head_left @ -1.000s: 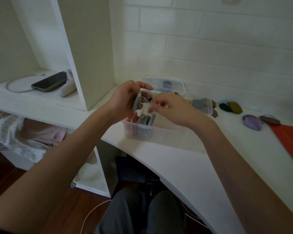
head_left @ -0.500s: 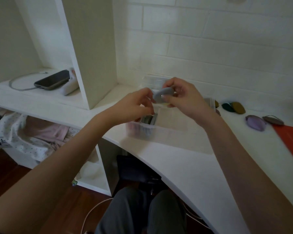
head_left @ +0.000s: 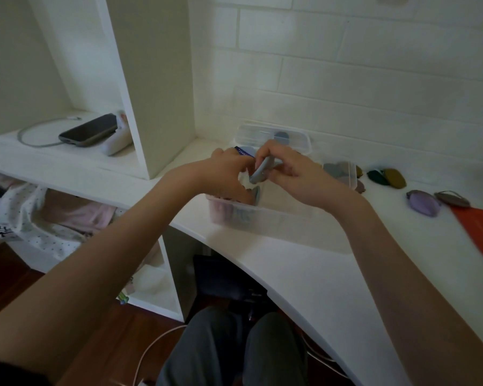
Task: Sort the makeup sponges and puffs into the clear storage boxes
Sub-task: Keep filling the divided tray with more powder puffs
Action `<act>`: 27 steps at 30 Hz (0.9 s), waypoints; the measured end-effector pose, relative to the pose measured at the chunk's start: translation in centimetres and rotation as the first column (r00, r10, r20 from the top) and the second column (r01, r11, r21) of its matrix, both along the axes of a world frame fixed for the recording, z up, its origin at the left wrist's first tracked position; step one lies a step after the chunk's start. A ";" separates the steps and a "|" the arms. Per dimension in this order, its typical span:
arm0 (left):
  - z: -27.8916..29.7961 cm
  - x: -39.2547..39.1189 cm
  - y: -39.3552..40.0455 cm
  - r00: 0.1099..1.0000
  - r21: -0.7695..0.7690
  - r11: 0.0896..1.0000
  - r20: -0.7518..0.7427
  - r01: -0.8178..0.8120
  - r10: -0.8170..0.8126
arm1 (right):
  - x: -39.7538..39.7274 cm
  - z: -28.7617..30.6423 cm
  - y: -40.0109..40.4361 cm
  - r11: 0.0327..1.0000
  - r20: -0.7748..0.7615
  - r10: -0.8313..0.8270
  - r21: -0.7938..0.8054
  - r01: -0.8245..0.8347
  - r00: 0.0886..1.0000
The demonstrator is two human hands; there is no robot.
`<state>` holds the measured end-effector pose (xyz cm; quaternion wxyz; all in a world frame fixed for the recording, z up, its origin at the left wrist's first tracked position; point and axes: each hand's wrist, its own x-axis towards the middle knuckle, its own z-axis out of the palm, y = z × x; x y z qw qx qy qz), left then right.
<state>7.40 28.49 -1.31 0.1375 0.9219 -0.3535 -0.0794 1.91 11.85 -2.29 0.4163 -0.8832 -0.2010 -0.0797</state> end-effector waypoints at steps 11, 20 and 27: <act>0.0 -0.2 -0.8 0.996 0.044 0.996 -0.009 -0.084 0.085 | -0.1 -0.2 -0.3 0.983 -0.010 0.068 -0.168 -0.069 0.998; 0.0 0.1 0.0 0.992 -0.040 0.998 -0.113 -0.053 0.048 | -0.1 0.3 -0.2 0.971 -0.088 0.077 -0.220 -0.095 0.993; 0.4 0.7 0.4 0.972 -0.041 0.999 -0.237 -0.018 0.008 | 0.4 1.5 1.0 0.927 -0.133 0.078 -0.355 -0.121 0.988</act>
